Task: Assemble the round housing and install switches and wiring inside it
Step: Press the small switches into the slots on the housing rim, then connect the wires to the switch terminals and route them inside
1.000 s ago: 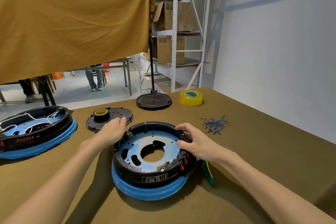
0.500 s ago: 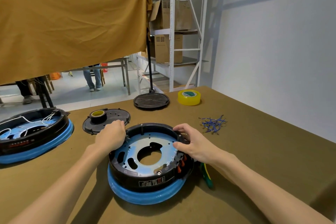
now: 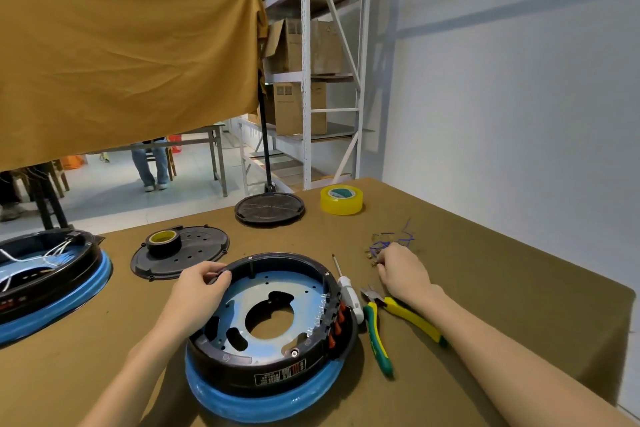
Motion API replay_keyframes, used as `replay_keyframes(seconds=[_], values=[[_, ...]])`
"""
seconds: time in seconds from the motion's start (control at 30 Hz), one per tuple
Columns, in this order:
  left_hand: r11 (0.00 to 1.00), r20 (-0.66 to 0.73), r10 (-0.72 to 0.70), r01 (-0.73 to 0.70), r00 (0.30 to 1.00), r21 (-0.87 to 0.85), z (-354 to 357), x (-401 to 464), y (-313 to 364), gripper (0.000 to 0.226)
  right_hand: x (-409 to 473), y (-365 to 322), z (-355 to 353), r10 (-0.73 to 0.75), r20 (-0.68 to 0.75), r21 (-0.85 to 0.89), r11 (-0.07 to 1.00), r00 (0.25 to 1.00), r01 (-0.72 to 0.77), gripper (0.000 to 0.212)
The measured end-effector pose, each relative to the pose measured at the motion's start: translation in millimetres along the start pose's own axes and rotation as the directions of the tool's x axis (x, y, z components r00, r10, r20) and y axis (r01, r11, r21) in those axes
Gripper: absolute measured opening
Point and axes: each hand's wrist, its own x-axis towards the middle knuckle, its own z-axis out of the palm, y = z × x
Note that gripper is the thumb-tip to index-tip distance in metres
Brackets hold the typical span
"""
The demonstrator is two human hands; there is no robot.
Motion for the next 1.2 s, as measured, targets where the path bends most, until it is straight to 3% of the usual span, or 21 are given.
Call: replay_keyframes(seconds=[0.33, 0.47, 0.63, 0.73, 0.87, 1.07, 1.2], values=[[1.000, 0.005, 0.010, -0.010, 1.000, -0.024, 2, 5, -6, 0.027, 9, 8, 0, 0.005, 0.061, 0.185, 0.983, 0.998, -0.016, 0.030], [1.000, 0.006, 0.016, -0.016, 1.000, -0.005, 3, 7, -7, 0.027, 6, 11, 0, 0.012, 0.007, 0.437, 0.899, 1.000, -0.014, 0.030], [1.000, 0.011, 0.017, -0.017, 1.000, 0.008, 3, 8, -9, 0.028, 1, 2, -6, 0.022, -0.040, 0.631, 0.776, 0.999, 0.008, 0.027], [1.000, 0.009, 0.016, -0.016, 1.000, 0.015, 3, 7, -8, 0.028, -6, -5, -10, -0.010, -0.217, 0.520, 0.845, 0.976, 0.124, 0.021], [1.000, 0.009, 0.013, -0.013, 1.000, 0.015, 3, 6, -7, 0.029, -13, -14, -24, -0.110, -0.519, 0.298, 0.906, 0.848, 0.300, 0.014], [1.000, 0.015, 0.011, -0.012, 1.000, 0.024, 2, 5, -7, 0.025, -12, -23, -52, -0.119, -0.701, 0.315, 0.833, 0.703, 0.455, 0.017], [0.999, 0.025, 0.013, -0.014, 1.000, 0.029, 1, 4, -5, 0.024, -7, -30, -63, -0.049, -0.706, 0.476, 0.707, 0.707, 0.524, 0.023]])
